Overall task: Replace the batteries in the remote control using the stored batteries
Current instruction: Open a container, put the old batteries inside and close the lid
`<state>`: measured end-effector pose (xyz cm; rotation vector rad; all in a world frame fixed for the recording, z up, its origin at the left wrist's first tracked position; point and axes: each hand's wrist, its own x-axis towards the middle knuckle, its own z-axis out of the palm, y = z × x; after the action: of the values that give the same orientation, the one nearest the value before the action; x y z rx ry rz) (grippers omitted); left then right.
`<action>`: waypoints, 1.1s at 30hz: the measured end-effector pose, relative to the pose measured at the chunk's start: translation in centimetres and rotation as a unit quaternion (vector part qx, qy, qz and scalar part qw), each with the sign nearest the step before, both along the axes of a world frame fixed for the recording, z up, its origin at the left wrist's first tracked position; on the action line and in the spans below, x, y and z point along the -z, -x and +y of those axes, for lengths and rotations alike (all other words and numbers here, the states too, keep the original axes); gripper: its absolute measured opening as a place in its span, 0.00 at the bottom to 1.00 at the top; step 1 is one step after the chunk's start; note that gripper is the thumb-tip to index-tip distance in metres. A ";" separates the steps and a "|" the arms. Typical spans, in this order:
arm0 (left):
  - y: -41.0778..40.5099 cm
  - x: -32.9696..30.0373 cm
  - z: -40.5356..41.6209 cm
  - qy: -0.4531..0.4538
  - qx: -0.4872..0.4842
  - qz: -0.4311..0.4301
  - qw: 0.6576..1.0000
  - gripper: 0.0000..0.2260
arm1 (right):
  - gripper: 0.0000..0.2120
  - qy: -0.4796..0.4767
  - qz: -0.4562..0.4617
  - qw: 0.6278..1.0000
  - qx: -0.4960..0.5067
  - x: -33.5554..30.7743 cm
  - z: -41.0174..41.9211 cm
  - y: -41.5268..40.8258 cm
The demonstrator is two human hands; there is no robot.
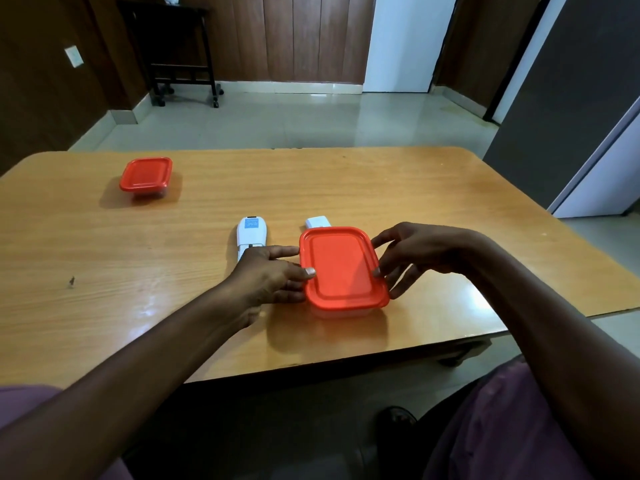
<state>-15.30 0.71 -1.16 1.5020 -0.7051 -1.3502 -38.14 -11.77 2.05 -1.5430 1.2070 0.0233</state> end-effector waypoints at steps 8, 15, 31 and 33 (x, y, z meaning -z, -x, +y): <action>0.2 -0.5 0.7 -0.009 0.063 -0.003 0.998 0.36 | 0.34 -0.013 0.002 1.000 -0.015 0.4 0.2 -0.1; 0.6 -0.2 0.3 0.011 0.044 -0.045 0.998 0.29 | 0.40 -0.004 0.018 1.000 0.005 0.5 0.7 -0.4; 0.9 2.1 0.8 0.049 -0.106 -0.073 0.990 0.22 | 0.06 0.174 0.102 0.978 0.047 0.3 -0.9 0.2; 1.2 1.7 0.9 0.026 -0.097 -0.045 0.994 0.20 | 0.07 0.169 0.108 0.979 0.035 0.1 -0.9 0.2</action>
<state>-16.47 1.65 -2.90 1.5555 -0.6284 -1.1169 -38.32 -12.66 1.93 -1.8261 1.4957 -0.0653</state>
